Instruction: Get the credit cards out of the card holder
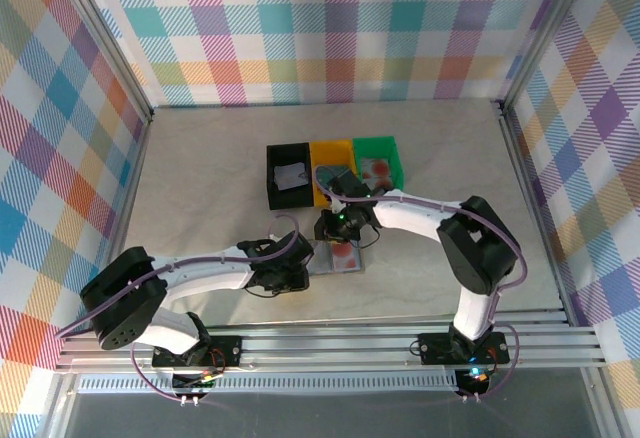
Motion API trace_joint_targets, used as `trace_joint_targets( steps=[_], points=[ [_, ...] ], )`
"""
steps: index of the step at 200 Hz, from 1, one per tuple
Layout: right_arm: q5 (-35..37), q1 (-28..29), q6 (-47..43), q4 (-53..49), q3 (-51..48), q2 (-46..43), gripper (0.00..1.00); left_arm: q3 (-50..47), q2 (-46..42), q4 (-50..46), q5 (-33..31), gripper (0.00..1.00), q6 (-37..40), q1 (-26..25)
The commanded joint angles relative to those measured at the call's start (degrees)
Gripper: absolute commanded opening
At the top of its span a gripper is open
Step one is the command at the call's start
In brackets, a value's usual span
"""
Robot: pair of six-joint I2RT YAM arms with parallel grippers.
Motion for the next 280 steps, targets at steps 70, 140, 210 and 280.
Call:
trace_joint_targets(
  steps=[70, 140, 210, 280],
  points=[
    [-0.2, -0.4, -1.0, -0.5, 0.4, 2.8, 0.24, -0.7, -4.2, -4.8, -3.9, 0.42, -2.8, -0.1],
    [1.5, -0.4, -1.0, 0.7, -0.9, 3.8, 0.24, 1.2, -2.0, -3.6, -4.2, 0.55, -3.8, 0.8],
    [1.3, -0.3, -0.6, 2.5, -1.8, 5.4, 0.24, 0.1, 0.0, -1.3, -4.3, 0.58, -4.0, 1.7],
    [-1.9, -0.3, -1.2, 6.7, -4.2, 4.0, 0.24, -2.2, 9.0, 3.0, -1.5, 0.57, -5.3, 1.7]
  ],
)
